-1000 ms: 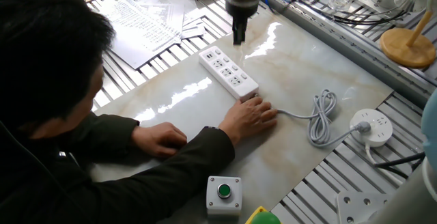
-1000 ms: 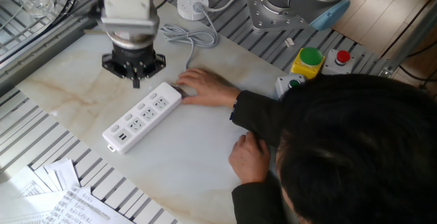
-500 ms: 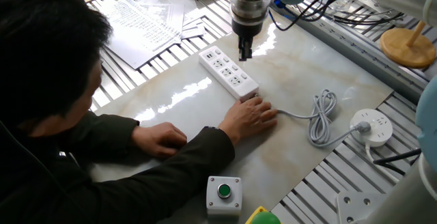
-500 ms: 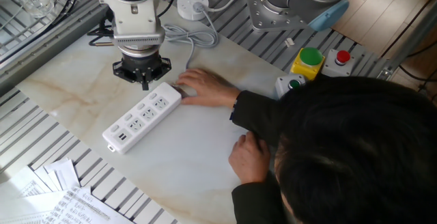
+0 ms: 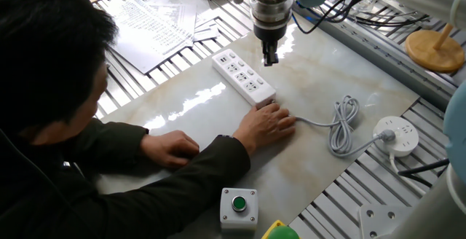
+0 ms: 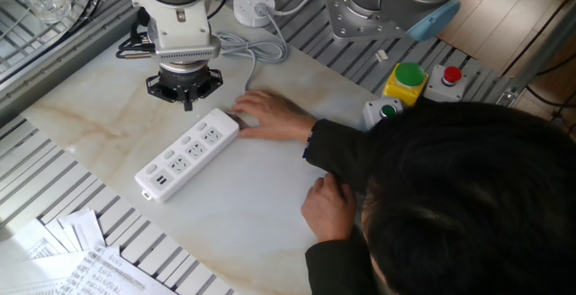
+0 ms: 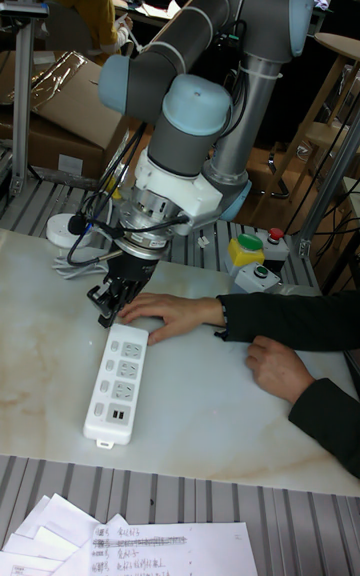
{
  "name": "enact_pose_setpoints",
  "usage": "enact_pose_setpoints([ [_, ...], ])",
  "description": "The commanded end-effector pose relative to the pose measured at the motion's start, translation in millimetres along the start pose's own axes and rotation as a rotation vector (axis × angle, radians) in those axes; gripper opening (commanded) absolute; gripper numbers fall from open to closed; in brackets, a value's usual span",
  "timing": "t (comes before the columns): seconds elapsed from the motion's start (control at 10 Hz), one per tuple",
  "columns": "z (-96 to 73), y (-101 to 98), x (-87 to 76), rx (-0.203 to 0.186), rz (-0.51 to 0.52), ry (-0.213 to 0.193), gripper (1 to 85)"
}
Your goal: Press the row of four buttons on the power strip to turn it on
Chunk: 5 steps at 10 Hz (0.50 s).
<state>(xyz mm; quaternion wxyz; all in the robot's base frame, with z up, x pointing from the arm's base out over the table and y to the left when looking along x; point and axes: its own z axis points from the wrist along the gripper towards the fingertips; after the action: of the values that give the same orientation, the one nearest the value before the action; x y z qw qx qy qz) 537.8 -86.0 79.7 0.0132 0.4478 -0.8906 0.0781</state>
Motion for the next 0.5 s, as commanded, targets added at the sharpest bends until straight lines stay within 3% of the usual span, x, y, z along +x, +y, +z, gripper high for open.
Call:
enact_pose_setpoints([
  [0.0, 4.2, -1.8, -1.1, 0.000, -0.013, -0.002, 1.0],
  [0.1, 9.4, 4.0, -4.1, -0.019, -0.006, -0.011, 1.0],
  [0.2, 13.5, 19.6, -12.1, -0.070, 0.037, -0.033, 1.0],
  [0.4, 15.5, 23.5, -19.9, -0.076, 0.045, -0.050, 1.0],
])
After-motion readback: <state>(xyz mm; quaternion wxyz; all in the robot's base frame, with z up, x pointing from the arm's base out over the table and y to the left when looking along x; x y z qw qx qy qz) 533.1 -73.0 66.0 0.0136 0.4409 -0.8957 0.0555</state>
